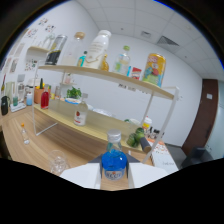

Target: Make me a cup of Mount Fuji.

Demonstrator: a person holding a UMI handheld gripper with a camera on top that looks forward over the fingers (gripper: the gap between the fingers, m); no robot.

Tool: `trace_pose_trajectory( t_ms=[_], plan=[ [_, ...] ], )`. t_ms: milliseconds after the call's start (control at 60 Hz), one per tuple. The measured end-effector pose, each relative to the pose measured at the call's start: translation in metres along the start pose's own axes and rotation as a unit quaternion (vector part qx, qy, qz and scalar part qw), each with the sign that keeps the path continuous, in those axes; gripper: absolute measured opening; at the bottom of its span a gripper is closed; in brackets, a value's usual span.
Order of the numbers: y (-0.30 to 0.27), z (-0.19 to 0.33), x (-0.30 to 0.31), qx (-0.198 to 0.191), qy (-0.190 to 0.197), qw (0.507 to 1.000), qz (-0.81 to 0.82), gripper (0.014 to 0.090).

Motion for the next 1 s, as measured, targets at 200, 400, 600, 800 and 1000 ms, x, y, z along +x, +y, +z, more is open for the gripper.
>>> trace_pose_trajectory(
  t_ms=[200, 400, 600, 800, 1000],
  plan=[
    [0.086, 0.017, 0.048, -0.065, 0.014, 0.99, 0.122, 0.0362],
    [0.14, 0.038, 0.062, -0.105, 0.011, 0.981, 0.161, 0.0362],
    [0.168, 0.047, 0.056, -0.139, -0.004, 0.977, 0.162, 0.0364],
    [0.176, 0.043, 0.052, -0.16, -0.011, 0.975, 0.156, 0.0368],
    [0.184, 0.031, 0.055, -0.175, 0.009, 0.97, 0.168, 0.0382]
  ],
)
